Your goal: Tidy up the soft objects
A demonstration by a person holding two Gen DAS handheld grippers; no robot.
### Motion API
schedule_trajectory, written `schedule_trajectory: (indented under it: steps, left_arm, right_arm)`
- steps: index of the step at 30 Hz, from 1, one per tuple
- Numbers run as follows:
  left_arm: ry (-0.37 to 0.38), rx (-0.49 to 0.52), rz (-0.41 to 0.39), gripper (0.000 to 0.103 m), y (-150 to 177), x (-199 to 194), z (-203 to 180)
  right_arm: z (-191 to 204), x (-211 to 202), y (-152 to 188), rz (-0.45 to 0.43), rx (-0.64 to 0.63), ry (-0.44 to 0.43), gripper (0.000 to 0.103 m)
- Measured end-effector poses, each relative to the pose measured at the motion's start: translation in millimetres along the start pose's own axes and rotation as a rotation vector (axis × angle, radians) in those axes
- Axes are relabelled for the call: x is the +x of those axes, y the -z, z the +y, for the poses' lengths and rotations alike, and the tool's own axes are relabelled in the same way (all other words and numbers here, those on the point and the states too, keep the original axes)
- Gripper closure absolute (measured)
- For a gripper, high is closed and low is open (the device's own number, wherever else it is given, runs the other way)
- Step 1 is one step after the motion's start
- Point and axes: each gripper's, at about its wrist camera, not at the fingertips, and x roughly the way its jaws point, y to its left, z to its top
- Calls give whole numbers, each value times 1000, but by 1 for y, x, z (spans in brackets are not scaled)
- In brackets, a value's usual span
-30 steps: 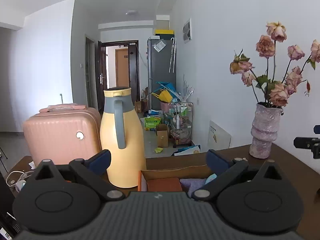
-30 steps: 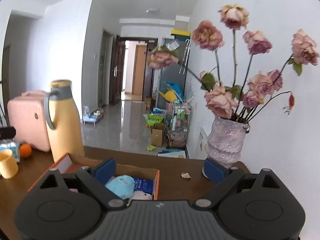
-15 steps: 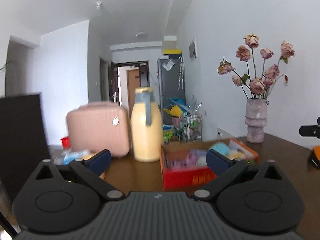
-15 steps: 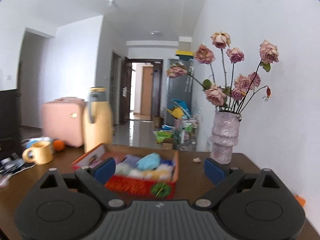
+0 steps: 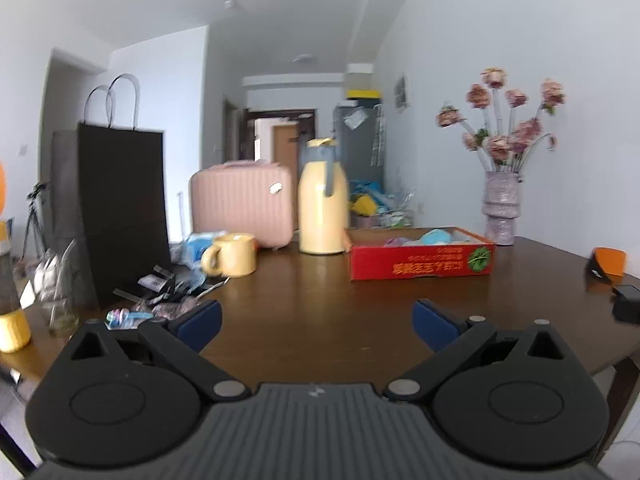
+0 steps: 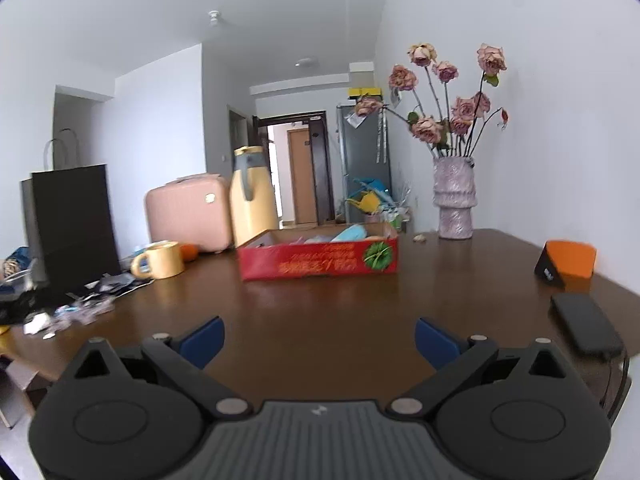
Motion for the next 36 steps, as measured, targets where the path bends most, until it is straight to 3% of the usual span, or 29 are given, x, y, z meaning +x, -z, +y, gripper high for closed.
schedule_trajectory:
  steps: [3, 7, 36]
  left_arm:
    - [-7, -15, -37, 0, -5, -9, 5]
    - [-8, -19, -22, 0, -6, -7, 2]
    - [30, 8, -38, 0, -3, -13, -9]
  right_arm:
    - [14, -8, 3, -6, -64, -30, 1]
    - [27, -6, 2, -34, -124, 1, 1]
    - [23, -5, -8, -76, -77, -7, 0]
